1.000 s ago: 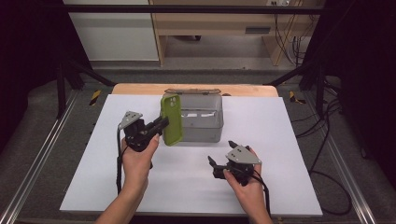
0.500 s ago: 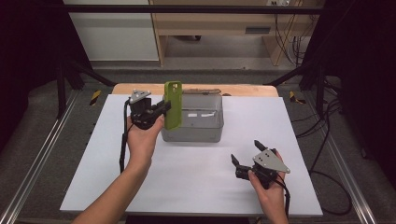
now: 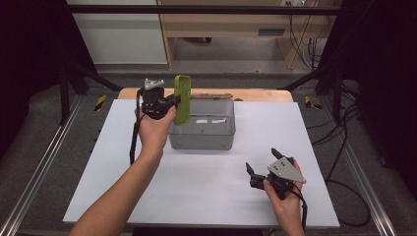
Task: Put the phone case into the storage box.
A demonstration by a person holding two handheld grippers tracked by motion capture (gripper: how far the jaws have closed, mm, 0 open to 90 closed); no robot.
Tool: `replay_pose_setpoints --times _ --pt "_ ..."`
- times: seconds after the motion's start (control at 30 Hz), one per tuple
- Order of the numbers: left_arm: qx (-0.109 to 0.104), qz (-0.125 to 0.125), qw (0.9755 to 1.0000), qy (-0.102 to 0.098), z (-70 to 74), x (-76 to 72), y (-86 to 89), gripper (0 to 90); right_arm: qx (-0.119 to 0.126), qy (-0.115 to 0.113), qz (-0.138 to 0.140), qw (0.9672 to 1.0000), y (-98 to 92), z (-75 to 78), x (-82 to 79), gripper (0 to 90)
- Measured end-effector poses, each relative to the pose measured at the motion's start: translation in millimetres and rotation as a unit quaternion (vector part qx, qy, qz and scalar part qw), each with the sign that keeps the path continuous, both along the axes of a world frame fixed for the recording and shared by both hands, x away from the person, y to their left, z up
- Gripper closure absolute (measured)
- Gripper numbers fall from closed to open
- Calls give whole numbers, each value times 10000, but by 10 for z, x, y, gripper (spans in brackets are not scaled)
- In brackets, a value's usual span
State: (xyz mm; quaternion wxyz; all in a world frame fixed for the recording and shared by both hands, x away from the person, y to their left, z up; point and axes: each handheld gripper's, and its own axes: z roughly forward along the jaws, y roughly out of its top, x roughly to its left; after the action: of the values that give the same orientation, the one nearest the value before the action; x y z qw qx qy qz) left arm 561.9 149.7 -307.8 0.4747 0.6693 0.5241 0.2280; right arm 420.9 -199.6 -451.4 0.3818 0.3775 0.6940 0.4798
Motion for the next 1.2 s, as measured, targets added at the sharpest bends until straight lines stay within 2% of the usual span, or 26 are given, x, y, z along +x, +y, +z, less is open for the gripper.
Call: replay_pose_setpoints --times 0.27,0.43,0.6,0.8,1.0,1.2 --pt "23 97 9999 116 -58 135 13 775 -5 77 10 10000 -4 -10 0 55" --pt "197 122 9997 92 -85 187 -6 775 -19 102 -15 9999 -9 -13 1 56" --pt "351 57 9993 124 -120 200 -48 776 2 102 -28 9999 -24 -15 4 56" --pt "334 85 9993 174 -149 214 -74 776 24 148 -71 9999 -20 -16 3 56" --pt "379 127 9990 204 -168 229 -101 776 140 174 -60 9997 -49 -5 0 58" --pt "473 154 9984 251 -193 244 -122 776 116 194 -63 9997 -44 -7 -5 58"
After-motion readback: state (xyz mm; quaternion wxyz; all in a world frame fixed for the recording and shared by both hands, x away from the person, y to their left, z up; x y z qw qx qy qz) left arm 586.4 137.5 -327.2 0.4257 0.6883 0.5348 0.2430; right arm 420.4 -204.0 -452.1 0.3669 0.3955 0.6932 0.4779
